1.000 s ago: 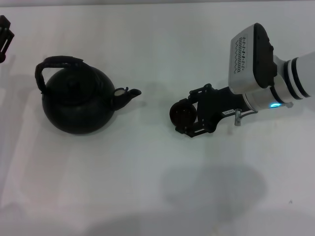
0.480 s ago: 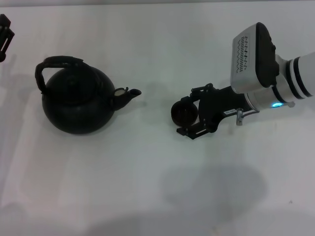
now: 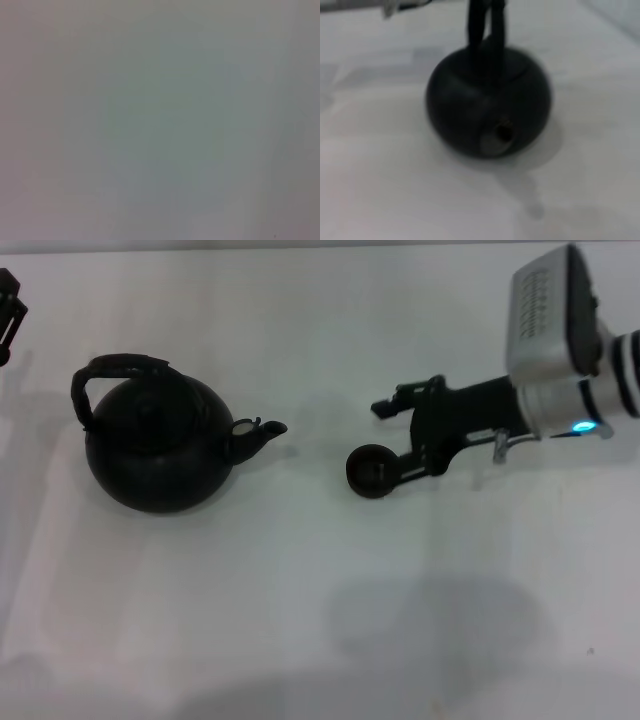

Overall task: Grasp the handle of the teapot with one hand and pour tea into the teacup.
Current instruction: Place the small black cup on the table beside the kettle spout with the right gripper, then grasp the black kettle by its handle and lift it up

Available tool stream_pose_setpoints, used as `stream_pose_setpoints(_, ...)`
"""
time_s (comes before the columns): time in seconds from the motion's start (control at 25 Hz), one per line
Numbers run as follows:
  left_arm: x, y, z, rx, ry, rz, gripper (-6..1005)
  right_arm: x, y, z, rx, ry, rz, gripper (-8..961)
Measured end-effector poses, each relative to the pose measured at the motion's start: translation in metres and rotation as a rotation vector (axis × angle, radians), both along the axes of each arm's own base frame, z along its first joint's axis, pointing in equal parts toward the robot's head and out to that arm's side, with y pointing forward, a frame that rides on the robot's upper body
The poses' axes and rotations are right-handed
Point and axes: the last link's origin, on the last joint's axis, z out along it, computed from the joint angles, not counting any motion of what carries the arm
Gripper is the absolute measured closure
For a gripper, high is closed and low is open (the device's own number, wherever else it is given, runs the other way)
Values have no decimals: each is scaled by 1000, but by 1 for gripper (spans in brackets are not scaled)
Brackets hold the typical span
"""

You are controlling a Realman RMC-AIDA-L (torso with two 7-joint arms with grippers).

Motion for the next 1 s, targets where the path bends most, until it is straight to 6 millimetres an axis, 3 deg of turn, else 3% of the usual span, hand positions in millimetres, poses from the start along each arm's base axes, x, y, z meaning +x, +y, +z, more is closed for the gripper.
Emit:
stream_pose_setpoints(0.16,1,-4,2,14,0,-16,119,6,6,22,94,62,-27,84)
stream_pose_setpoints(0.2,2,-7,2,18,-2,-27,120,11,9,38,155,97,-47,84)
stream_pose_setpoints(0.24,3,-10,2,20,-3,-40,120,11,9,38,155,97,-47,83)
stream_pose_setpoints(0.36,5,-22,1,11,9,-87,120,24,11,68,265,168,-89,83)
stream_pose_setpoints(0.6,7,-57,-1,-13,16,-181,119,78,5,144,648,379,-245,83)
stream_pose_setpoints(0.72,2,-86,-4,-22,10,-188,119,112,-3,174,846,432,-345,83)
stream_pose_setpoints(1.0,-7,-113,-18,-80,-9,-127,120,129,1,188,941,386,-404,91)
